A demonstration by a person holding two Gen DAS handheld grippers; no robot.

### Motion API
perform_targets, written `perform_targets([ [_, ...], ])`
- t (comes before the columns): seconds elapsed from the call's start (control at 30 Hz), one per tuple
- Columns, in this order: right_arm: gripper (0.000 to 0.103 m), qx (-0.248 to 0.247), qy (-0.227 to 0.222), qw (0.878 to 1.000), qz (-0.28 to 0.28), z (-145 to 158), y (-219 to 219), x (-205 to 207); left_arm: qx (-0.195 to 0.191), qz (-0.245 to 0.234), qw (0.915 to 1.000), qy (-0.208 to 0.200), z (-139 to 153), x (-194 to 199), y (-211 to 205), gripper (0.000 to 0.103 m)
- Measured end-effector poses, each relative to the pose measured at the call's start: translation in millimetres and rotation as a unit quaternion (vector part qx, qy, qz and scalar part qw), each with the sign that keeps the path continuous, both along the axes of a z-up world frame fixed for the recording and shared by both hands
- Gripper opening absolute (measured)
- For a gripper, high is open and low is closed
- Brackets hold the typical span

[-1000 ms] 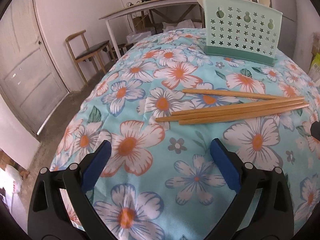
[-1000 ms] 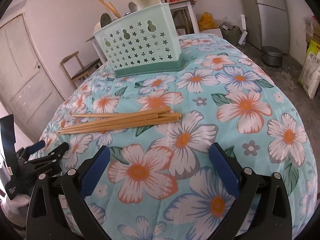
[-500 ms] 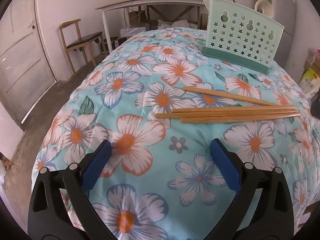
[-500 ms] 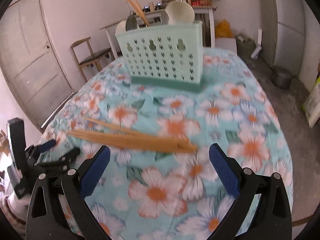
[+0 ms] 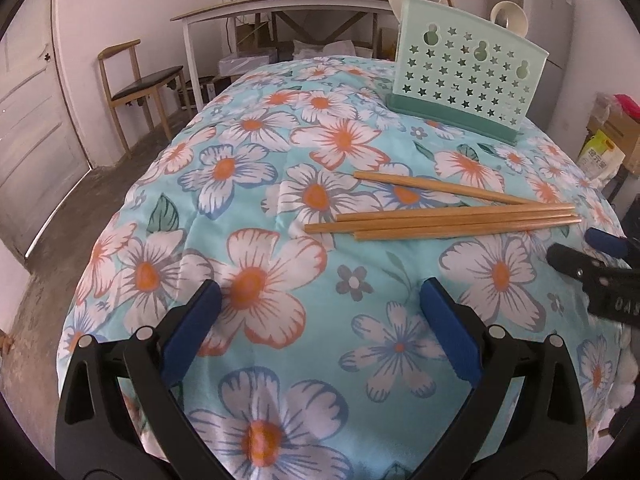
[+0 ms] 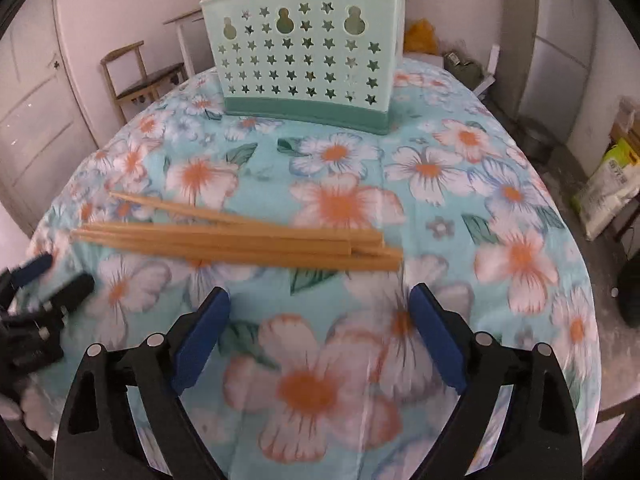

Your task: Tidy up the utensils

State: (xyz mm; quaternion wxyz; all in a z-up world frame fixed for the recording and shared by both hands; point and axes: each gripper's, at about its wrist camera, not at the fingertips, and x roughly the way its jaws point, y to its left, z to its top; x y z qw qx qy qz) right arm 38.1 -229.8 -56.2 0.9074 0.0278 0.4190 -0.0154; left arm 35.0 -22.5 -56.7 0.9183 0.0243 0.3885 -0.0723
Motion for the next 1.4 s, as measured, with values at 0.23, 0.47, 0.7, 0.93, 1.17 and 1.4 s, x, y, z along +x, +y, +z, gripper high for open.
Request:
perform_targets([
  [0.23, 0.089, 0.011, -0.023, 0.999, -0.020, 25, -6, 7, -0.005, -0.016, 0.9999, -0.001, 0, -2, 3, 0.096],
  [0.47, 0.089, 0.032, 0.011, 0.999, -0.034, 7, -13, 41, -0.018, -0.027, 0.9995, -0.002, 1, -4, 7, 0.096],
  [0.7, 0.089, 0.049, 0.000, 0.998, -0.036, 0, -14, 9, -0.017, -0.035, 0.9992, 0.000, 1, -5, 8, 0.096],
  [0.93, 0.089, 0.028, 0.002, 0.999, -0.033, 3, -6, -5, -0.017, -0.040, 0.9990, -0.001, 1, -6, 7, 0.096],
  [1.17, 0.089, 0.039, -0.041, 0.997, -0.047, 29, -15, 25, -0.009, -0.045, 0.9990, -0.003, 1, -7, 8, 0.096],
  [1.4, 0.089, 0.066, 0.020, 0.997, -0.036, 3, -20, 34, -0.048, -0.039, 0.9981, -0.004, 14, -9, 23, 0.096],
])
